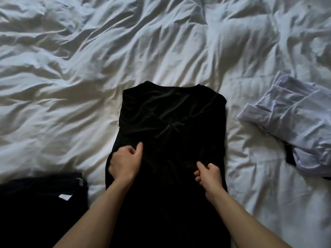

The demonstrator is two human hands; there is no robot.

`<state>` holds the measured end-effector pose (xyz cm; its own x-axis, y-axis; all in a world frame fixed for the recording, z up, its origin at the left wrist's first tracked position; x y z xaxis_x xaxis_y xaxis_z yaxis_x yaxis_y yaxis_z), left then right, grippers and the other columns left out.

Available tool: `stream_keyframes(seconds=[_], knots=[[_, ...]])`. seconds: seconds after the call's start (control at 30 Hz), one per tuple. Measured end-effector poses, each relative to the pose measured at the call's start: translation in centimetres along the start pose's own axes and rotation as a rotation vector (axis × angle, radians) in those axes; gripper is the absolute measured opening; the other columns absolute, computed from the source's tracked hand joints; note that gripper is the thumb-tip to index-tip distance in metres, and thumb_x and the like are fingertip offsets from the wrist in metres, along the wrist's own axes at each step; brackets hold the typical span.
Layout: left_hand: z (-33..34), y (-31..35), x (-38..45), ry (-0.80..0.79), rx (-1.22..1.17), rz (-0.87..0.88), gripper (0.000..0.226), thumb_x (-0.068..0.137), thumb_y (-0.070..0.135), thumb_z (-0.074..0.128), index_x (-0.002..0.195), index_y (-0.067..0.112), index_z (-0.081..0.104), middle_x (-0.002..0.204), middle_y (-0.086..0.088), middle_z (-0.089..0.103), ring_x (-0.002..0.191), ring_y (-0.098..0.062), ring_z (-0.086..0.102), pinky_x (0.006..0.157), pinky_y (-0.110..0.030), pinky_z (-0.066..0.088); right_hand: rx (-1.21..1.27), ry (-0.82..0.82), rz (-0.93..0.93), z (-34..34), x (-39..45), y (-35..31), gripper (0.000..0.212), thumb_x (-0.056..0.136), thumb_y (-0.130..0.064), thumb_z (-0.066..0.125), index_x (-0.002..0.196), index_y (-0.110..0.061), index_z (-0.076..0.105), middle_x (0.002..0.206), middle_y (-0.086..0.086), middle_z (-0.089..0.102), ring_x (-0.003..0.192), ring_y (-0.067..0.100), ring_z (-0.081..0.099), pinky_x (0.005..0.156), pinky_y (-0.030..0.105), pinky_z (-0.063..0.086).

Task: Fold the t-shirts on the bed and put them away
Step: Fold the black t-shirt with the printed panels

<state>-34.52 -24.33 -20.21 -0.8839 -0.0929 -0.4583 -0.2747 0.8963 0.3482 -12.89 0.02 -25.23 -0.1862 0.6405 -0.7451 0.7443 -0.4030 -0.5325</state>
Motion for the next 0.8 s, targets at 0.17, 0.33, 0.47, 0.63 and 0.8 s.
stream_keyframes(seconds=[0.17,0.33,0.47,0.63,0.8], knots=[[-3.3,3.7,6.4,0.157,0.071,0.34,0.056,0.088,0.046,0.066,0.134,0.018,0.049,0.123,-0.011,0.051,0.114,-0.033,0.05,0.083,-0.045,0.046,-0.347,0.388,-0.245,-4.3,-0.5,-5.1,0.041,0.088,-0.044,0.067,0.099,-0.009,0.048,0.095,0.016,0.063,0.093,0.037,0.062,0.072,0.038,0.039],[-1.4,7.8,11.4,0.049,0.128,0.404,0.07,0.089,0.044,0.066,0.148,0.024,0.035,0.133,-0.014,0.048,0.12,-0.035,0.05,0.092,-0.047,0.046,-0.694,0.413,-0.951,0.6,0.3,-15.9,0.066,0.084,-0.043,0.07,0.141,-0.018,0.046,0.134,0.015,0.051,0.121,0.036,0.047,0.098,0.049,0.042],[-1.4,8.5,12.8,0.075,0.087,0.421,0.038,0.093,0.025,0.06,0.13,0.022,0.053,0.116,-0.018,0.064,0.107,-0.039,0.059,0.085,-0.044,0.046,-1.068,0.235,-0.897,4.7,3.6,-17.1,0.072,0.095,-0.059,0.043,0.156,-0.033,0.014,0.164,0.01,0.011,0.15,0.031,0.009,0.119,0.048,0.013],[-3.2,7.1,14.2,0.147,0.072,0.438,0.023,0.095,0.023,0.052,0.114,0.018,0.065,0.104,-0.021,0.068,0.096,-0.042,0.062,0.076,-0.043,0.046,-1.117,0.248,-0.857,4.1,5.4,-15.3,0.079,0.094,-0.062,0.04,0.157,-0.029,0.005,0.165,0.012,-0.002,0.151,0.032,-0.001,0.121,0.049,0.005],[-3.6,6.9,15.0,0.134,-0.052,0.413,0.031,0.092,0.024,0.056,0.122,0.016,0.06,0.11,-0.019,0.068,0.099,-0.04,0.063,0.08,-0.041,0.046,-1.06,0.291,-0.873,3.0,5.6,-16.2,0.091,0.089,-0.065,0.05,0.158,-0.024,0.008,0.164,0.016,0.005,0.148,0.037,0.011,0.118,0.05,0.016]])
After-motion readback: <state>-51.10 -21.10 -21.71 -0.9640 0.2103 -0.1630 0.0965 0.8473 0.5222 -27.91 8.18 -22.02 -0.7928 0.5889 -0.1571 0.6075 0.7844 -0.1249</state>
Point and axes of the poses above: each hand's wrist, its own x-axis towards the middle knuckle, its own z-axis out of the palm, y = z × x, the point moved 9 cm from there along x, towards the middle knuckle
